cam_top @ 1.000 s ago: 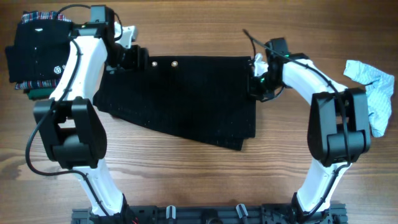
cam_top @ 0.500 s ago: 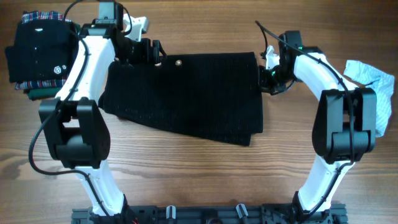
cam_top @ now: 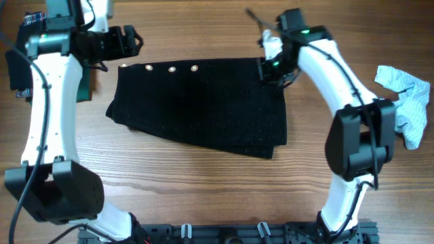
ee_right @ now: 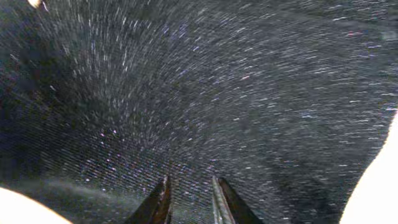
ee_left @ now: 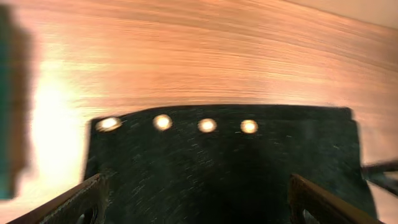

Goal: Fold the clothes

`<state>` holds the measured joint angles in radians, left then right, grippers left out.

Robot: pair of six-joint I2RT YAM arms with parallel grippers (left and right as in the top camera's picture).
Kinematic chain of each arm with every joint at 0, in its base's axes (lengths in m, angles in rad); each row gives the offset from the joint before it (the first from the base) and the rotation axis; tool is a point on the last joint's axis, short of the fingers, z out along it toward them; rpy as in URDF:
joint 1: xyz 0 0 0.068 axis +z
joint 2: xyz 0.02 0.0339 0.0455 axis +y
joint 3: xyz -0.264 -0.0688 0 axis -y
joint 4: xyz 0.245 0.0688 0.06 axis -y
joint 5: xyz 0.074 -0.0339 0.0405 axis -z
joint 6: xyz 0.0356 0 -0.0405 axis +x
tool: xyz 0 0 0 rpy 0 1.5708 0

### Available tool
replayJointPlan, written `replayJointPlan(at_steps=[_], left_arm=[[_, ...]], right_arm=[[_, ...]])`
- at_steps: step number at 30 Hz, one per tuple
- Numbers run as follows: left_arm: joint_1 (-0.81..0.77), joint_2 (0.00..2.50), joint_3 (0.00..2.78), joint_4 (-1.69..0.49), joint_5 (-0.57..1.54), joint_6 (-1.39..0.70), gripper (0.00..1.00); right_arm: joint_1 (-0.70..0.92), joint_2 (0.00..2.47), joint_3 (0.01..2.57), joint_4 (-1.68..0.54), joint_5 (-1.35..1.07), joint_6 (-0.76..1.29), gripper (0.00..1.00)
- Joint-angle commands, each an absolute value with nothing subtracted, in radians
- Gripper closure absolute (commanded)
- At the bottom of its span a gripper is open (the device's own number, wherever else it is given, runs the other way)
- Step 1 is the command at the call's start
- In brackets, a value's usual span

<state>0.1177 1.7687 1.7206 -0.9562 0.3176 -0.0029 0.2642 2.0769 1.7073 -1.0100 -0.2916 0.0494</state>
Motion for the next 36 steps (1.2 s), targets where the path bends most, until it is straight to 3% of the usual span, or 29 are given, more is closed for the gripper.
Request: replayJointPlan(at_steps=[1, 11, 18, 30, 36], left_arm=[[0.146, 1.752, 1.728, -0.974, 0.172, -0.083, 0.1], [0.299, 1.698, 1.728, -0.978, 0.145, -0.275, 0.04], [0.354, 1.694, 1.728, -0.997, 0.174, -0.278, 0.04], [0.342, 1.694, 1.728, -1.012, 0.175, -0.278, 0.03], [0.318, 1.694, 1.728, -1.014, 0.174, -0.278, 0.02]], right_arm=[[0.38, 2.089, 1.689, -1.02, -0.063, 0.085, 0.75], [0.507, 2.161, 1.673, -1.014, 0.009, 0.175, 0.78], [0.538, 2.244, 1.673, -0.995, 0.012, 0.186, 0.79], [0.504, 2.337, 1.672, -0.961, 0.058, 0.182, 0.76], [0.402, 2.374, 1.671, -0.962, 0.06, 0.166, 0.76]])
